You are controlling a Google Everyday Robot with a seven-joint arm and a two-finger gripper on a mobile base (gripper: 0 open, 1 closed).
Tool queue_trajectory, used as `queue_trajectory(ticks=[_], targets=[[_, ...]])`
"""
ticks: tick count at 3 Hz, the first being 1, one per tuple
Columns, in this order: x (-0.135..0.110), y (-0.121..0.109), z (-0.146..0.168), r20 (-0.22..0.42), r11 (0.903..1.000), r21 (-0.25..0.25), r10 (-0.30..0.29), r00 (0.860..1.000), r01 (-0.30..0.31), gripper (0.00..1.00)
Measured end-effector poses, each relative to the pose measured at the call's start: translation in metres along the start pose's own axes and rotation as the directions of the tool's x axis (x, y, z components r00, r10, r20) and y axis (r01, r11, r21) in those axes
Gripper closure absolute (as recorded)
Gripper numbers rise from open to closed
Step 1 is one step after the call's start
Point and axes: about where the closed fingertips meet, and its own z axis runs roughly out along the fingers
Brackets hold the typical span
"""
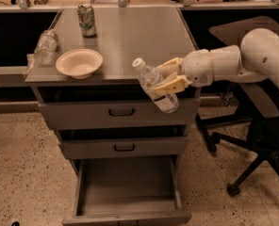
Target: Place blue plastic bottle into bottom drawer
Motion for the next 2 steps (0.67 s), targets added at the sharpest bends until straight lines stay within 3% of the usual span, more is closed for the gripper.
queue_trajectory(ticks=[1, 2], targets=[[-0.019, 0.012, 0.000, 0.072, 0.9996, -0.017, 0.022, 0.997, -0.021, 1.00], [-0.008, 0.019, 0.026, 0.013, 0.9977, -0.066, 0.016, 1.000, -0.015, 1.00]])
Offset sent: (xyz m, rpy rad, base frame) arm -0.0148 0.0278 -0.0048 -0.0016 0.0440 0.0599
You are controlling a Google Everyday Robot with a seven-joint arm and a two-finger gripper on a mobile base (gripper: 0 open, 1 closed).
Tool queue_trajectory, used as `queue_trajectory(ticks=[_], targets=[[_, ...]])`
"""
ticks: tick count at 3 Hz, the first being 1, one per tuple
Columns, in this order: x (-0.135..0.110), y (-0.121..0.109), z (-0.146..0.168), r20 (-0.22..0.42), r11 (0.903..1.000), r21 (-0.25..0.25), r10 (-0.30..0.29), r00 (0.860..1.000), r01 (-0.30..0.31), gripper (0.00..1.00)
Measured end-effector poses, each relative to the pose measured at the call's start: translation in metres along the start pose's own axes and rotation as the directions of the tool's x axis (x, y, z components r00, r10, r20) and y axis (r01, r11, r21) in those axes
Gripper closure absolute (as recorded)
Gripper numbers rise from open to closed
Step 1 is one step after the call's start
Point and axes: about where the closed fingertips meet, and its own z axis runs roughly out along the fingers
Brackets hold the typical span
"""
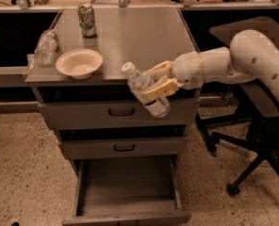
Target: Place blue plastic bottle into bottom drawer
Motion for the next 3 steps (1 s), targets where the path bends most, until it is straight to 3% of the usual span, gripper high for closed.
queue_trajectory(ticks=[1, 2, 3], targets=[[0.062, 0.039, 0.067, -0.150, 0.9883, -0.145, 0.023, 0.988, -0.045, 1.00], [0.120, 0.083, 0.103, -0.268, 0.9740, -0.175, 0.094, 0.959, -0.144, 1.00], [0.142, 0.112, 0.116, -0.298, 0.9594, -0.214, 0.115, 0.948, -0.184, 1.00]])
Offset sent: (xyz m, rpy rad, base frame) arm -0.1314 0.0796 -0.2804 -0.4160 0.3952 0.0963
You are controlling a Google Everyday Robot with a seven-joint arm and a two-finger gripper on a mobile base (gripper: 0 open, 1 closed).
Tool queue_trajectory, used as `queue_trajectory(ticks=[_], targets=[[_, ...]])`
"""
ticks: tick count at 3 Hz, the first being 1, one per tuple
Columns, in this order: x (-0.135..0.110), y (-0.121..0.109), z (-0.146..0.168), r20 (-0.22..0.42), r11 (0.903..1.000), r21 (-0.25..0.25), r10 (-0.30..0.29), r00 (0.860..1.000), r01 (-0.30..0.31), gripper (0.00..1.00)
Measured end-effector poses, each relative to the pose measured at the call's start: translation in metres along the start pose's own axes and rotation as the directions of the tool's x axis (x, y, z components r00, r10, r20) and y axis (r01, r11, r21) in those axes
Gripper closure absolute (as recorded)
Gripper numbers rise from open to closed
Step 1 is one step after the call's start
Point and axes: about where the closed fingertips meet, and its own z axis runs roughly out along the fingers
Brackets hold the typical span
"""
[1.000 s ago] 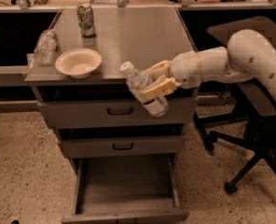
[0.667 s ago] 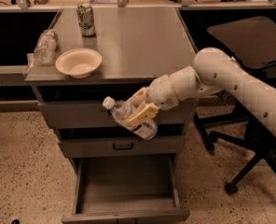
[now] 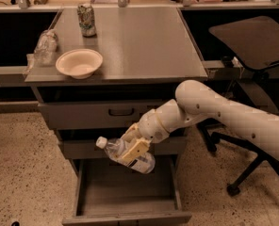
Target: Place blue plastic bottle into bottom drawer
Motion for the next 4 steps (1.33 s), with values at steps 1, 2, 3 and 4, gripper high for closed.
queue_trajectory(ticks=[1, 2, 3, 4], targets=[[0.017, -0.010, 0.022, -0.051, 0.9989, 0.011, 0.046, 0.998, -0.045, 1.00], [0.096, -0.001, 0.065, -0.142, 0.9900, 0.058, 0.136, 0.980, -0.129, 1.00], [0.158, 0.013, 0.103, -0.109, 0.9812, 0.111, 0.170, 0.979, -0.158, 1.00], [0.168, -0.004, 0.108, -0.077, 0.9710, 0.187, 0.165, 0.983, -0.148, 1.00]])
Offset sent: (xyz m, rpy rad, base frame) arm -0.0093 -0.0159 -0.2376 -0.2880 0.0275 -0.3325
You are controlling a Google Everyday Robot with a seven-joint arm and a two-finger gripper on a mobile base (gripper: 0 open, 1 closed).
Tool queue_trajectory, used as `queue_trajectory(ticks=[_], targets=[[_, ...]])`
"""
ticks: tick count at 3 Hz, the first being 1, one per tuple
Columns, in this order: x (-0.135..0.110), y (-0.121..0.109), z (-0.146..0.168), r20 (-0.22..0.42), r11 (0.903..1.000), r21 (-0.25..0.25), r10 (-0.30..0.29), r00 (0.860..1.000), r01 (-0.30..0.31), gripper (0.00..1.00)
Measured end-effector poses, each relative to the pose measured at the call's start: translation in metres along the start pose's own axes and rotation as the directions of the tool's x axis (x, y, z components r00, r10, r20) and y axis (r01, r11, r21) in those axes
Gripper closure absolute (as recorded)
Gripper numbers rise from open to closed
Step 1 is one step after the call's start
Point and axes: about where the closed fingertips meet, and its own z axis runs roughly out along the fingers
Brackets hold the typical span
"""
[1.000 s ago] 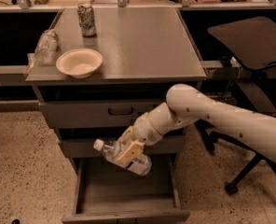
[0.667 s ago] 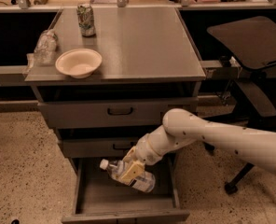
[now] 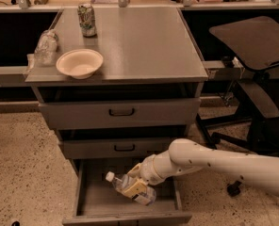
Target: Place blue plastic bottle into bottom drawer
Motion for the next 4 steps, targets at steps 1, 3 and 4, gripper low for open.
queue_trajectory(ticks=[1, 3, 4], targets=[[0.000, 0.000, 0.000, 0.000, 1.0000, 0.000, 0.000, 1.000, 0.000, 1.00], [0.030, -0.028, 0.031, -0.115, 0.9969, 0.070, -0.026, 0.993, 0.034, 1.00], [0.080, -0.083, 0.061, -0.226, 0.9746, 0.128, -0.152, 0.962, 0.184, 1.00]])
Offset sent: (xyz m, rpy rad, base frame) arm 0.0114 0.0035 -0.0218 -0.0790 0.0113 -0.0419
